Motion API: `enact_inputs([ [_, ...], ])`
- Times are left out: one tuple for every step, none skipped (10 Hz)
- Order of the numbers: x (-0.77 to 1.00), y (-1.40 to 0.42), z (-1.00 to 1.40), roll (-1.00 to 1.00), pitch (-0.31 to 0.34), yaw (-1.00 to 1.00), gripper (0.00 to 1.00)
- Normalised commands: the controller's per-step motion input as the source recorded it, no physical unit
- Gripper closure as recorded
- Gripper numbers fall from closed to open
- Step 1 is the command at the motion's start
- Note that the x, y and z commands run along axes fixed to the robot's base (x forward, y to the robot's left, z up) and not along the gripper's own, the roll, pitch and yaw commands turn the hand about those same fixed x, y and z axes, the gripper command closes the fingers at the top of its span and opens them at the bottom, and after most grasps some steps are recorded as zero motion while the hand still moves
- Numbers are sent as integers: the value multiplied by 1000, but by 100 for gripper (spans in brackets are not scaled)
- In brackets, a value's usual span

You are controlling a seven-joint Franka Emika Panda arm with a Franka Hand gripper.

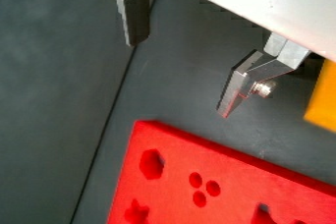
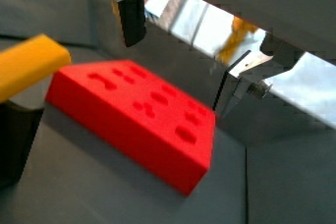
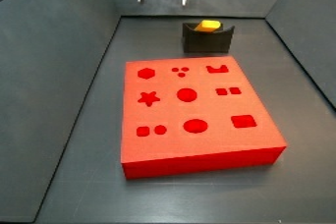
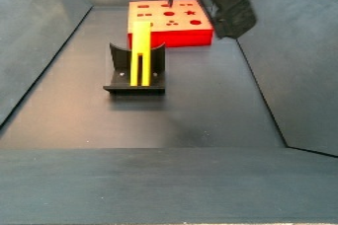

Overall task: Pick up the square-circle object. Move up. Rotate the square-circle object. Place the square-circle object on the fixture. Regrasp the square-circle object. Move to above the board. Insert the square-circle object.
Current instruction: Regrasp the square-circle object.

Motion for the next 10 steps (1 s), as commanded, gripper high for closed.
enact_inputs([
  [3, -129, -560, 797, -67, -1000, 0],
  [28, -74, -303, 784, -99, -1000, 0],
  [33, -46, -122, 776, -120, -1000, 0],
  [14, -21, -35, 767, -152, -1000, 0],
  [10, -22, -31, 763, -168, -1000, 0],
  [-4, -18, -15, 753, -199, -1000, 0],
  [-13, -15, -7, 746, -221, -1000, 0],
  [-29, -17, 5, 736, -250, -1000, 0],
  [-37, -15, 9, 731, -264, -1000, 0],
  [-48, -13, 5, 720, -290, -1000, 0],
])
